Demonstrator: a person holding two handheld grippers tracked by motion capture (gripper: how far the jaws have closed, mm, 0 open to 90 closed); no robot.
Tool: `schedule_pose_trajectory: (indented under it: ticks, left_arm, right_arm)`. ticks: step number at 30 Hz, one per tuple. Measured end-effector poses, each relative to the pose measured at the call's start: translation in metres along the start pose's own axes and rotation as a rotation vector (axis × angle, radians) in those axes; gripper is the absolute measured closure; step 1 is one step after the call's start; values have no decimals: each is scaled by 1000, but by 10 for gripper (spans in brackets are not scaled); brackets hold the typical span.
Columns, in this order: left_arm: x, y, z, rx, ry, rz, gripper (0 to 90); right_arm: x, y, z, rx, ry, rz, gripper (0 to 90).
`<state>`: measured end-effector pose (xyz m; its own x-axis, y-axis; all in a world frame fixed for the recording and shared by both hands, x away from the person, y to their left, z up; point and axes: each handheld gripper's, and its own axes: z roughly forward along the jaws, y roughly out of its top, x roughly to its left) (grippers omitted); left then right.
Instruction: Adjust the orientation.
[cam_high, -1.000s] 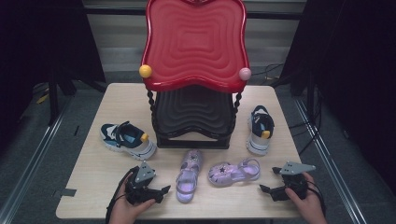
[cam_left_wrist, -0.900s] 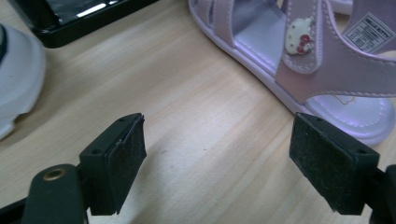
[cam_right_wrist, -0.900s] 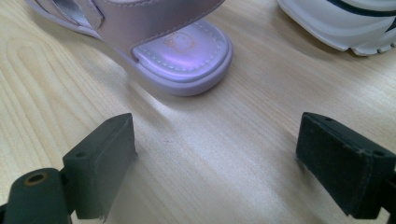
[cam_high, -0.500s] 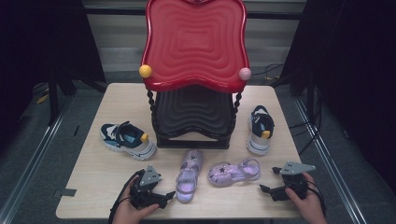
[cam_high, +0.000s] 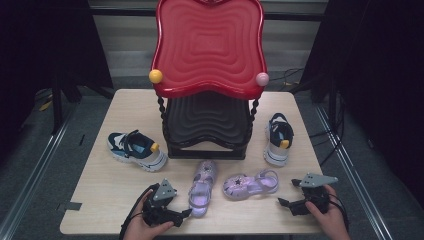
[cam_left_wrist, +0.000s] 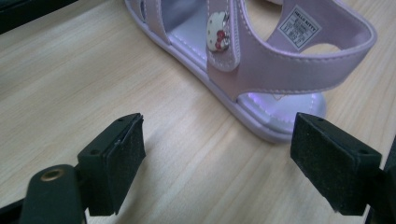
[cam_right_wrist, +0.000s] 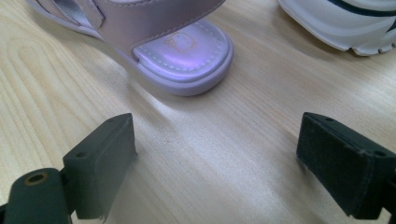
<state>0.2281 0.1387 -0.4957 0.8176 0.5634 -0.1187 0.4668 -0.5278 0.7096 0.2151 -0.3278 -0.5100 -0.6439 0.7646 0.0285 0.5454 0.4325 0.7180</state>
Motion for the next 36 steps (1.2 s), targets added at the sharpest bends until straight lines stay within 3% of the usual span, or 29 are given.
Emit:
schedule_pose_trajectory:
  ticks: [11,12,15,25,33,36]
  left_arm:
    - [-1,0,9,-7,-45,-8,165]
    - [-3,0,8,0,-54,11,167]
    - [-7,-1,9,-7,-65,13,163]
    - [-16,5,19,-7,-51,50,154]
    - [-12,3,14,-9,-69,42,202]
    - [-8,1,12,-18,-77,18,213]
  right_arm:
    - [0,0,0,0,0,1,113]
    - [0,0,0,1,0,1,113]
    - [0,0,0,0,1,-2,113]
    - [0,0,0,0,2,-2,113]
    - [0,0,0,0,1,-2,113]
    - [0,0,0,1,2,-1,113]
